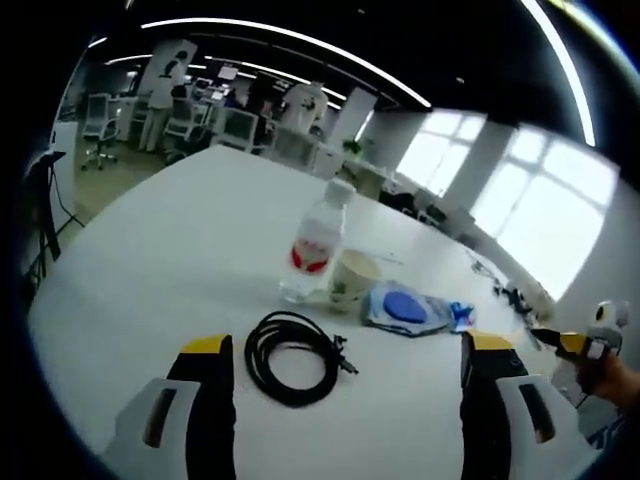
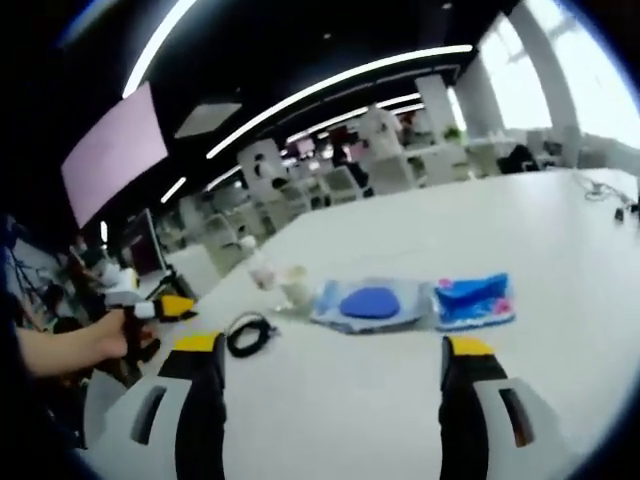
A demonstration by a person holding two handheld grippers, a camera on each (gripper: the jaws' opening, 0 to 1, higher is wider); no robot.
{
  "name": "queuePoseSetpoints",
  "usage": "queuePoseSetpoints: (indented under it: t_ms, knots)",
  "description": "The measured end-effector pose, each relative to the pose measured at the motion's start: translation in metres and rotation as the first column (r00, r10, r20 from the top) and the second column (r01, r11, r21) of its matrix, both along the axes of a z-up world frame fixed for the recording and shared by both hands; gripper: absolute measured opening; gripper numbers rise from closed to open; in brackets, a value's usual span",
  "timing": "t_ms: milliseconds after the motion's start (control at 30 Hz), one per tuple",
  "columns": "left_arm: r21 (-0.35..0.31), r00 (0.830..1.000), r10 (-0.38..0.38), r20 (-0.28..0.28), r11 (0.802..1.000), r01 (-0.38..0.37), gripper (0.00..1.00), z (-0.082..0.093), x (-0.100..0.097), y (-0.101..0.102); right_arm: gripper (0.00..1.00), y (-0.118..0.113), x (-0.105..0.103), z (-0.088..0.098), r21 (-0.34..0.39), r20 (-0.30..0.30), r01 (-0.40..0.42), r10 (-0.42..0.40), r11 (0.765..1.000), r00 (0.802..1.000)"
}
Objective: Arrange the tabletop items into an orderly group along one side of the table until the central work area is clear of visible clutter.
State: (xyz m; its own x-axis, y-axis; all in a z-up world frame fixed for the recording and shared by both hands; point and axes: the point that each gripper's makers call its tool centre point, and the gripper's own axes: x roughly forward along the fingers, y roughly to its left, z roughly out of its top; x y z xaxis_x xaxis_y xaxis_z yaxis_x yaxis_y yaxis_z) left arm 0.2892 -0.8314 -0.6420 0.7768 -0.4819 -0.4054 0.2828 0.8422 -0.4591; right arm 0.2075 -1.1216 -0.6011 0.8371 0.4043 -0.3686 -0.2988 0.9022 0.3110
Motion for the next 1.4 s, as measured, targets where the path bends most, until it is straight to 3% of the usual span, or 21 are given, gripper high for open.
queuePoseSetpoints:
  t_ms: [267,767,867,1067,1400]
  knots:
    - [0.015,1.0,0.013,-0.02,1.0,-0.013,0.91,-0.009,0.003,0.009,0.86,0.022,0.015,0.001,0.041,0.009,-0.03,0.03,0.999,1.0]
    - [0.045,0.997,0.04,-0.065,0.998,-0.037,0.88,-0.03,0.013,0.032,0.83,0.1,0.032,-0.023,0.085,-0.032,-0.178,0.182,0.98,0.983]
    - [0.057,0.997,0.038,-0.067,0.998,-0.034,0.88,-0.034,0.014,0.035,0.81,0.107,0.037,-0.026,0.098,-0.042,-0.182,0.187,0.978,0.982]
    - [0.057,0.996,0.041,-0.076,0.998,-0.037,0.85,-0.043,0.015,0.036,0.75,0.122,0.051,-0.033,0.155,-0.055,-0.111,0.121,0.982,0.991]
    - [0.079,0.997,0.017,-0.071,0.997,-0.011,0.82,-0.051,0.022,0.037,0.74,0.145,0.066,-0.051,0.15,-0.063,-0.102,0.112,0.983,0.992]
